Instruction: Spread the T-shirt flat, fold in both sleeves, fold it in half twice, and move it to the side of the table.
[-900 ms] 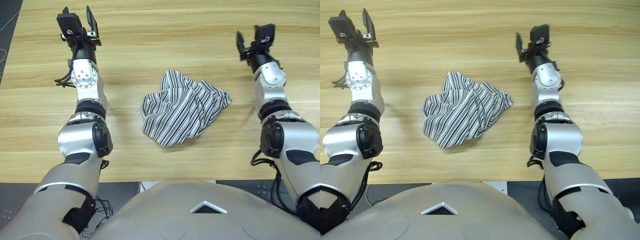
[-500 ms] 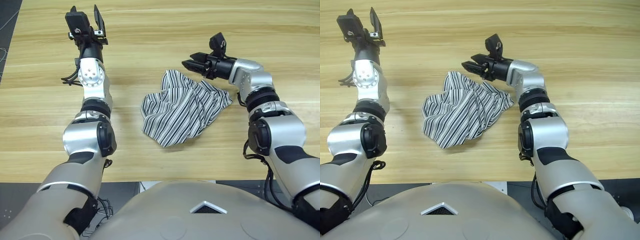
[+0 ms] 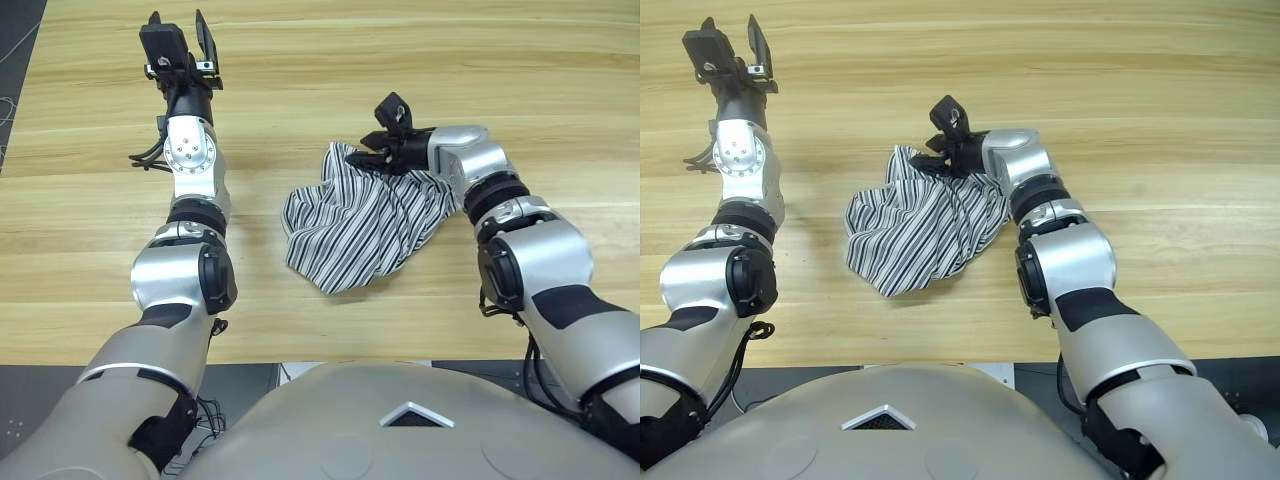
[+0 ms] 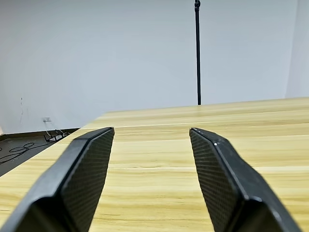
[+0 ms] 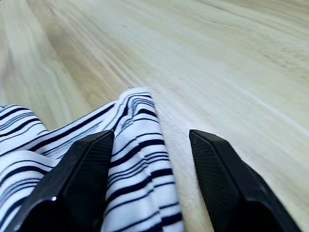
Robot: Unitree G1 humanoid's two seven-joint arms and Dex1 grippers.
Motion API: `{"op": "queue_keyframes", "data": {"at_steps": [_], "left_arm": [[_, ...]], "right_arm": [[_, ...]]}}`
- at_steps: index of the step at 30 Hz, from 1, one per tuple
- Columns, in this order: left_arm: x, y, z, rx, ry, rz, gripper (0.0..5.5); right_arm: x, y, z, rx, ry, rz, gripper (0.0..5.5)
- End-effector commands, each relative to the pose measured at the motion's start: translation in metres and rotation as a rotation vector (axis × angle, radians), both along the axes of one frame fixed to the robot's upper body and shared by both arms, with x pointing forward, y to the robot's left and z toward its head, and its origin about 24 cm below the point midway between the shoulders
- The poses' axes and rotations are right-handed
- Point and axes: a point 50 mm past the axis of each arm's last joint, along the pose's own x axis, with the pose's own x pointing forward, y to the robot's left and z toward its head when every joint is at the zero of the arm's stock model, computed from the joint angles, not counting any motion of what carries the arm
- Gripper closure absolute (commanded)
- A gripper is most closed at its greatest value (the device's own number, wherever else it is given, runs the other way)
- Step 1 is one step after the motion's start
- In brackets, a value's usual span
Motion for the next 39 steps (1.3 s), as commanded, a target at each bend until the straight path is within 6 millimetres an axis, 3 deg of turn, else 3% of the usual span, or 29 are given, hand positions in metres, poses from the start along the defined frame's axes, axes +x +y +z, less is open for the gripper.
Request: {"op": "queue_keyframes", "data": {"at_steps": [1,8,17,20,25,29,33,39], "left_arm": [[0.004,-0.002,0.007,-0.006,-0.025,0.007,2.59],[0.005,-0.004,0.008,-0.006,-0.025,0.004,2.59],[0.005,-0.005,0.008,-0.004,-0.024,0.001,2.59],[0.005,-0.004,0.008,-0.003,-0.026,0.004,2.59],[0.004,-0.003,0.008,0.000,-0.028,0.009,2.59],[0.003,-0.001,0.008,-0.002,-0.035,0.016,2.59],[0.001,0.000,0.009,-0.003,-0.056,0.019,2.59],[-0.003,0.005,0.013,-0.014,-0.107,0.028,2.59]], "right_arm": [[-0.003,0.006,-0.001,0.001,0.034,0.034,2.61],[-0.002,0.005,-0.002,-0.059,-0.036,0.043,3.84],[0.003,0.004,0.004,-0.191,-0.271,0.102,5.39],[0.006,0.004,0.015,-0.222,-0.396,0.144,5.39],[0.009,-0.007,0.048,-0.218,-0.575,0.185,5.39],[0.002,-0.030,0.080,-0.212,-0.668,0.192,5.39],[-0.016,-0.058,0.110,-0.208,-0.699,0.203,5.39],[-0.058,-0.107,0.171,0.030,-0.567,0.220,5.39]]}}
